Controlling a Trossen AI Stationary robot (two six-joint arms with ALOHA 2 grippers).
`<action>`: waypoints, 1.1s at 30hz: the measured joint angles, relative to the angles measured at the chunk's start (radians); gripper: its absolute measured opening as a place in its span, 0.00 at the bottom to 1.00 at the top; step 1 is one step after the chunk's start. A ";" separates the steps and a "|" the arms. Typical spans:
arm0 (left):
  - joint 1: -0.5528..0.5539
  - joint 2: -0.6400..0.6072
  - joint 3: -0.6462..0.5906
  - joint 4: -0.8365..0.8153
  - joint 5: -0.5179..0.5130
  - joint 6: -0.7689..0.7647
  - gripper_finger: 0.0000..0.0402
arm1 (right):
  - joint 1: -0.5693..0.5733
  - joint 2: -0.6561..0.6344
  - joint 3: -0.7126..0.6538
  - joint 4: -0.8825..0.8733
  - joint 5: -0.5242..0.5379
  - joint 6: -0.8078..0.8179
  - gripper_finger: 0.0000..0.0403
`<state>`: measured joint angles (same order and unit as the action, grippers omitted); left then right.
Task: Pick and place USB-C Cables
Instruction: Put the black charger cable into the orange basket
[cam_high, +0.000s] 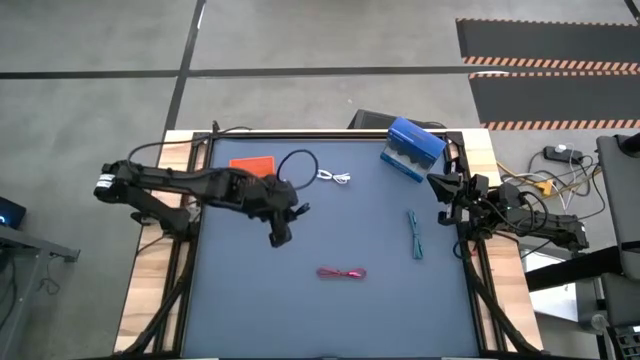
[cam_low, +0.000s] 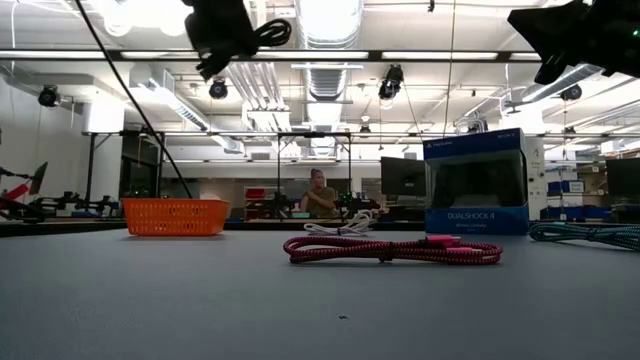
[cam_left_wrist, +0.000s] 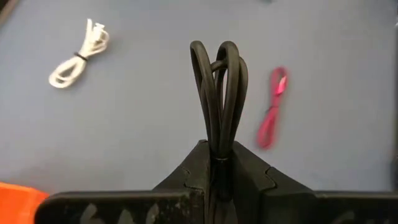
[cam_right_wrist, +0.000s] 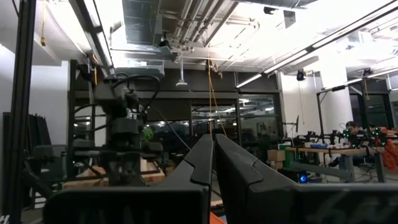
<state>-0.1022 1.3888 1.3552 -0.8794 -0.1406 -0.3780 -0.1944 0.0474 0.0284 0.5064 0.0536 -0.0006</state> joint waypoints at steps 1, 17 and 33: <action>0.015 0.000 0.003 -0.019 0.000 0.036 0.06 | 0.000 0.000 0.000 0.000 0.000 0.000 0.02; 0.317 0.031 -0.050 -0.262 -0.127 0.674 0.05 | 0.000 0.000 0.000 -0.063 0.001 0.000 0.02; 0.505 0.116 -0.053 -0.256 -0.126 0.863 0.05 | 0.000 0.000 0.002 0.226 -0.001 -0.067 0.02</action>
<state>0.4029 1.5047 1.3018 -1.1355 -0.2665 0.4854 -0.1944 0.0471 0.0306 0.7325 0.0528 -0.0671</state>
